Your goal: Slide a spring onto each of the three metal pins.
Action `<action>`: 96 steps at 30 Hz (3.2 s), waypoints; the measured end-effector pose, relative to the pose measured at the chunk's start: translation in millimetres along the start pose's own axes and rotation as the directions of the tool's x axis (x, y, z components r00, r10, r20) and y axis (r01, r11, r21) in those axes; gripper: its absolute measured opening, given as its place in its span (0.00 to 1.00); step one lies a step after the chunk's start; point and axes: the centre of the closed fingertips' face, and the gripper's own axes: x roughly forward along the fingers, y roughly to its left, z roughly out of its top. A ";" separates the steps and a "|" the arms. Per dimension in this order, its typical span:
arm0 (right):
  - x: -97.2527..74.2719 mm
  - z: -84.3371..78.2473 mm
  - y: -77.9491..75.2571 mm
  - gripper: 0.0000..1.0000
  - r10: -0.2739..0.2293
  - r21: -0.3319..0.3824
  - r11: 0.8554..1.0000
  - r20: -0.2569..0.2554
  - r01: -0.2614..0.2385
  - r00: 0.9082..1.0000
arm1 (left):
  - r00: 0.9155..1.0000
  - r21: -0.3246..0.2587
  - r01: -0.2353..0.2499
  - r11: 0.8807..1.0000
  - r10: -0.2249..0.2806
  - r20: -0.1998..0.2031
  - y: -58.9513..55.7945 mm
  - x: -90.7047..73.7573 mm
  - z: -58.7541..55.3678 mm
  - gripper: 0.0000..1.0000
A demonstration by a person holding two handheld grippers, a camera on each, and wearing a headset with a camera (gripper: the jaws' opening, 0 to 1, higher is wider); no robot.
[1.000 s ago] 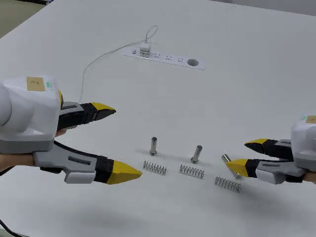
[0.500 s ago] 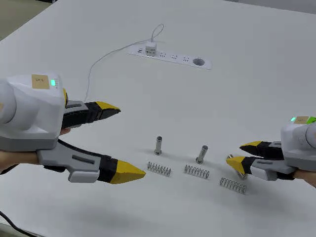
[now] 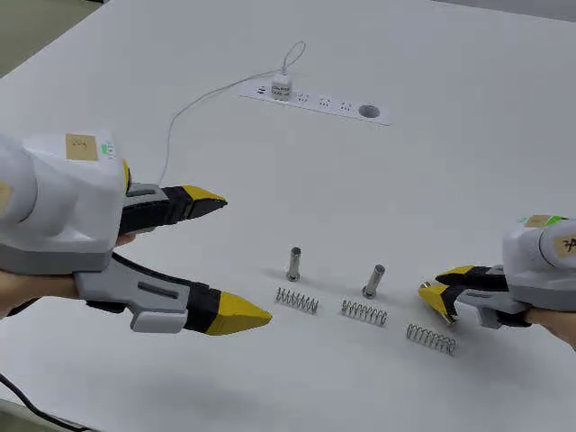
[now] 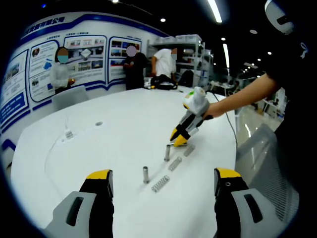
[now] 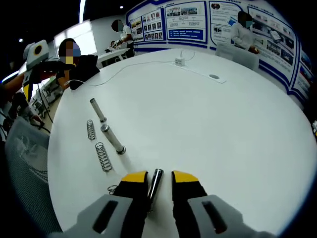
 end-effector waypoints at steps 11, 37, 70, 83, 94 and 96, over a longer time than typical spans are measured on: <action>4.5 -4.0 1.5 0.16 -0.004 -0.015 1.000 -0.021 0.004 1.000 | 1.000 0.003 0.002 1.000 -0.002 -0.008 -1.1 -0.1 -0.9 0.85; 7.6 -4.2 5.8 0.09 -0.048 -0.019 0.999 -0.110 0.046 0.993 | 1.000 -0.001 0.012 1.000 -0.012 -0.009 -3.2 -1.7 -2.3 0.83; -6.9 4.6 6.8 0.07 -0.069 -0.042 0.997 -0.016 0.068 0.998 | 1.000 0.020 -0.008 1.000 0.008 0.018 -2.9 -4.3 9.3 0.83; -20.2 10.9 6.4 0.07 -0.083 -0.039 0.996 0.038 0.085 0.996 | 1.000 0.028 -0.003 1.000 0.002 0.024 -6.0 -3.9 16.1 0.83; -29.2 10.4 4.2 0.07 -0.088 -0.012 0.996 0.093 0.089 0.992 | 1.000 0.037 0.007 0.999 -0.008 0.017 -9.8 -2.7 19.0 0.83; -30.6 12.0 5.6 0.07 -0.084 -0.011 0.996 0.110 0.086 0.990 | 1.000 0.037 0.007 0.999 -0.008 0.018 -9.9 -3.3 19.4 0.83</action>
